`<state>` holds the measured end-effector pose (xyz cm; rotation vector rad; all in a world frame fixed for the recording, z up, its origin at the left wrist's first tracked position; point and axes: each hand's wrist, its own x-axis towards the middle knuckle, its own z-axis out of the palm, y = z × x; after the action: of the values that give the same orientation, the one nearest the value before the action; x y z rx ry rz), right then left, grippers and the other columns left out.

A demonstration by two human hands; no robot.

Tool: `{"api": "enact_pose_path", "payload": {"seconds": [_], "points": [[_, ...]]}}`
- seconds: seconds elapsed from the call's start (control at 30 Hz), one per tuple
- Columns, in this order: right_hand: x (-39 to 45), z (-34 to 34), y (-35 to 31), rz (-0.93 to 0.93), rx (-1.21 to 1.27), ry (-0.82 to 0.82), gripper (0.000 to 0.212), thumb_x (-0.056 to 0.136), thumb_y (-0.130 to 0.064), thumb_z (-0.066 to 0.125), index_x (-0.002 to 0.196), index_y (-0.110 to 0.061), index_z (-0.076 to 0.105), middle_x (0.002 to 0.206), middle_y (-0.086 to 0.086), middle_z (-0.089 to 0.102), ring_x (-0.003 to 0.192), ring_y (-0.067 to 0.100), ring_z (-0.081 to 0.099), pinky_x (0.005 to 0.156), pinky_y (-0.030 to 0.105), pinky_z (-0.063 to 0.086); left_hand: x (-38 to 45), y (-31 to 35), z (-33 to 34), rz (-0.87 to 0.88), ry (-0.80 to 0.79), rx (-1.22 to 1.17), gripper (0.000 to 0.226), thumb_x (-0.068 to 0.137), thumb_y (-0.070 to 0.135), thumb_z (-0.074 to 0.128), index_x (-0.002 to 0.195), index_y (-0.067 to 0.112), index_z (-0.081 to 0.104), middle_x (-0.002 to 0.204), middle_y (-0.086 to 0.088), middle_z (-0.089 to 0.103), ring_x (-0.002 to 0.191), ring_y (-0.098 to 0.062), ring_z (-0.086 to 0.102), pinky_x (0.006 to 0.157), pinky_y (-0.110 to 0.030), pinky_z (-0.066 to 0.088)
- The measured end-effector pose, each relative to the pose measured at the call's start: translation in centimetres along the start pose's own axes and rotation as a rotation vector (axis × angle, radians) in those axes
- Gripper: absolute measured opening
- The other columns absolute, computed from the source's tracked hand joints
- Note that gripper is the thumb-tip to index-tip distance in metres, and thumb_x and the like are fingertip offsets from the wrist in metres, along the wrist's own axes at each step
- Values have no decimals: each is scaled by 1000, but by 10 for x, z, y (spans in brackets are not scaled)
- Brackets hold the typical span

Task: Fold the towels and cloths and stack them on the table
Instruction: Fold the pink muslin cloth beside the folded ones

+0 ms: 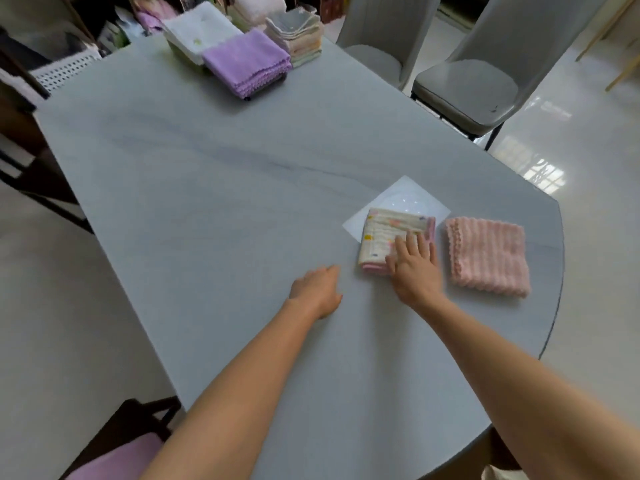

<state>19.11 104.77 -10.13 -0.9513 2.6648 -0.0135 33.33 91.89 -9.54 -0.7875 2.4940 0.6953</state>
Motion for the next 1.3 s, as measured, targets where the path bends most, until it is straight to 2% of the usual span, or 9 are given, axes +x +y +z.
{"api": "enact_pose_path", "payload": {"seconds": [0.07, 0.17, 0.43, 0.53, 0.7, 0.83, 1.07, 1.17, 1.3], "points": [[-10, -9, -29, -148, 31, 100, 46, 101, -30, 34, 141, -7, 39, 151, 16, 33, 143, 28, 23, 116, 39, 13, -24, -24, -7, -115, 117, -124, 43, 94, 27, 46, 137, 20, 46, 137, -4, 53, 124, -26, 50, 97, -36, 42], [-32, -20, -88, -379, 110, 56, 30, 99, -27, 40, 117, -9, 56, 117, 11, 61, 110, 32, 54, 88, 38, 41, -68, -70, -14, -225, 258, -277, 34, 94, 29, 45, 126, 25, 56, 120, 4, 64, 113, -22, 57, 91, -33, 45], [-126, 2, -288, -995, -9, -164, 24, 100, -26, 35, 96, -11, 53, 98, 9, 62, 89, 35, 60, 67, 36, 43, -241, -216, 31, -718, 560, -666, 20, 91, 19, 51, 103, 20, 68, 101, -1, 71, 96, -23, 66, 83, -34, 53], [-189, 43, -365, -1151, -85, -315, 24, 100, -27, 34, 101, -12, 53, 101, 9, 62, 90, 35, 61, 71, 38, 45, -324, -257, 87, -960, 524, -762, 23, 94, 18, 49, 112, 17, 64, 103, -1, 67, 94, -19, 62, 80, -29, 47], [-256, 148, -451, -1234, -259, -532, 18, 99, -22, 38, 106, -13, 52, 106, 6, 61, 88, 24, 58, 71, 31, 45, -396, -322, 198, -1261, 462, -895, 38, 94, 27, 52, 130, 16, 53, 128, -4, 58, 115, -22, 56, 93, -33, 44], [-268, 233, -474, -1305, -422, -592, 30, 101, -22, 39, 129, -15, 47, 125, 5, 53, 108, 23, 56, 88, 34, 51, -400, -351, 275, -1330, 433, -965, 45, 98, 28, 49, 139, 13, 41, 137, -10, 47, 123, -25, 49, 99, -32, 41], [-295, 370, -499, -1650, -688, -553, 53, 99, -19, 42, 148, -21, 22, 155, 3, 23, 139, 23, 30, 110, 38, 35, -371, -372, 400, -1576, 441, -1095, 56, 95, 41, 53, 141, 16, 33, 139, -9, 44, 125, -29, 47, 97, -41, 46], [-305, 411, -505, -1726, -715, -619, 64, 99, -14, 43, 152, -25, 9, 161, -3, 2, 145, 22, 19, 105, 33, 39, -359, -371, 427, -1598, 507, -1213, 50, 94, 37, 56, 134, 14, 37, 124, -7, 58, 112, -27, 59, 87, -37, 52], [-322, 438, -500, -1745, -684, -684, 63, 100, -17, 44, 153, -26, 10, 161, -4, 4, 134, 23, 41, 86, 24, 52, -354, -362, 444, -1628, 568, -1313, 34, 95, 23, 53, 125, 8, 48, 110, -9, 64, 99, -25, 64, 71, -29, 48]]}}
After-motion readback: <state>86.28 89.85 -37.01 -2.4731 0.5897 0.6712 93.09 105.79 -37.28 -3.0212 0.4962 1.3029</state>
